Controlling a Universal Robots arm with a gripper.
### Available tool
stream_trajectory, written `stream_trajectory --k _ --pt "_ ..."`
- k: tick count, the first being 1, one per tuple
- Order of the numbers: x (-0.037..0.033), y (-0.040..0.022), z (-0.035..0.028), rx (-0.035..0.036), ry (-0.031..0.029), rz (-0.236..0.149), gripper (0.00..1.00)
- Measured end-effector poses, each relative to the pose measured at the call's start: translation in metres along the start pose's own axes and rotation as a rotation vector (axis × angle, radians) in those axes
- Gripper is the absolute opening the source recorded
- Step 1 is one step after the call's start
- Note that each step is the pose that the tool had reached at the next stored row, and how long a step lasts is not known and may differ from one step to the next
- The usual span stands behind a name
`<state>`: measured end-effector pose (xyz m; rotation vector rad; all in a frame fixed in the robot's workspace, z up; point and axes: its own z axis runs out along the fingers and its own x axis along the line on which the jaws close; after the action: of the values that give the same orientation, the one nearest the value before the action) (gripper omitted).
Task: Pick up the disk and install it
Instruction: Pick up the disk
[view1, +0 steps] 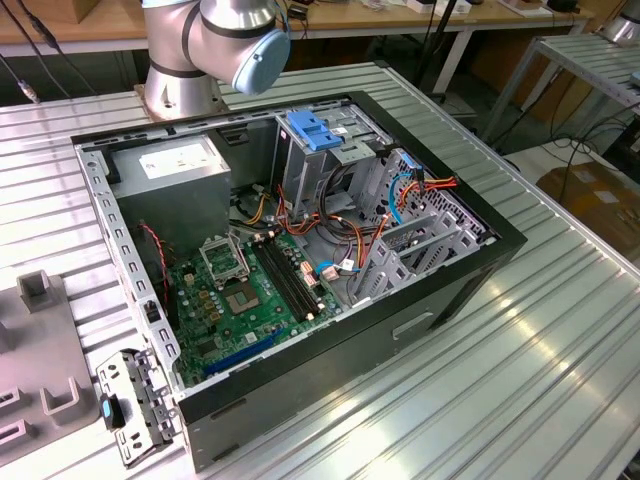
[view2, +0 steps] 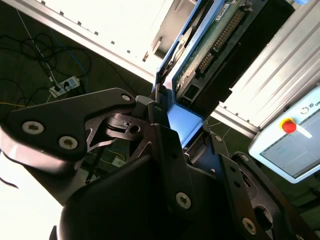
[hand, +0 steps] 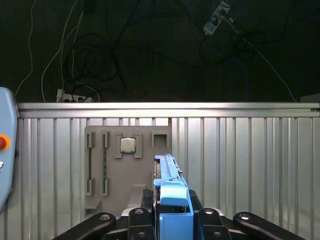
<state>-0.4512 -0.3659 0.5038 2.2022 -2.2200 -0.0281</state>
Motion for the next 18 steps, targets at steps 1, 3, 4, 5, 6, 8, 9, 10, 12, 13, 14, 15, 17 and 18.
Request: stream_trajectory --k 1,3,4,5,6,8,9,10,12,13,14,15,17,18 --pt "0.0000 -0.0002 0.0000 0.0000 0.0000 0.000 0.37" --pt "0.0000 -0.0002 0.0000 0.0000 0.0000 0.000 0.37" --pt "0.0000 -0.0003 0.0000 0.0000 -0.0001 0.000 0.37" --pt "0.0000 -0.0005 0.0000 0.0000 0.0000 0.000 0.37" --pt "0.0000 -0.0014 -0.0001 -0.0001 0.0000 0.000 0.37" --pt "0.0000 -0.0028 -0.0001 0.0000 0.0000 0.000 0.37" --pt "0.0000 -0.0044 -0.0001 -0.0001 0.0000 0.000 0.37" --pt "-0.0001 -0.0064 -0.0002 -0.0001 0.0000 0.000 0.37" --pt "-0.0001 -0.0100 -0.0002 0.0000 0.0000 0.000 0.37" --pt "-0.0001 -0.0120 -0.0003 0.0001 0.0000 0.000 0.37" --pt "-0.0001 -0.0161 -0.0004 0.0000 0.0000 0.000 0.37" --pt "-0.0001 -0.0182 -0.0004 0.0000 0.0000 0.000 0.37" --pt "-0.0001 -0.0208 -0.0005 0.0000 0.0000 0.000 0.37" --pt "-0.0002 -0.0229 -0.0005 0.0000 0.0000 0.000 0.37"
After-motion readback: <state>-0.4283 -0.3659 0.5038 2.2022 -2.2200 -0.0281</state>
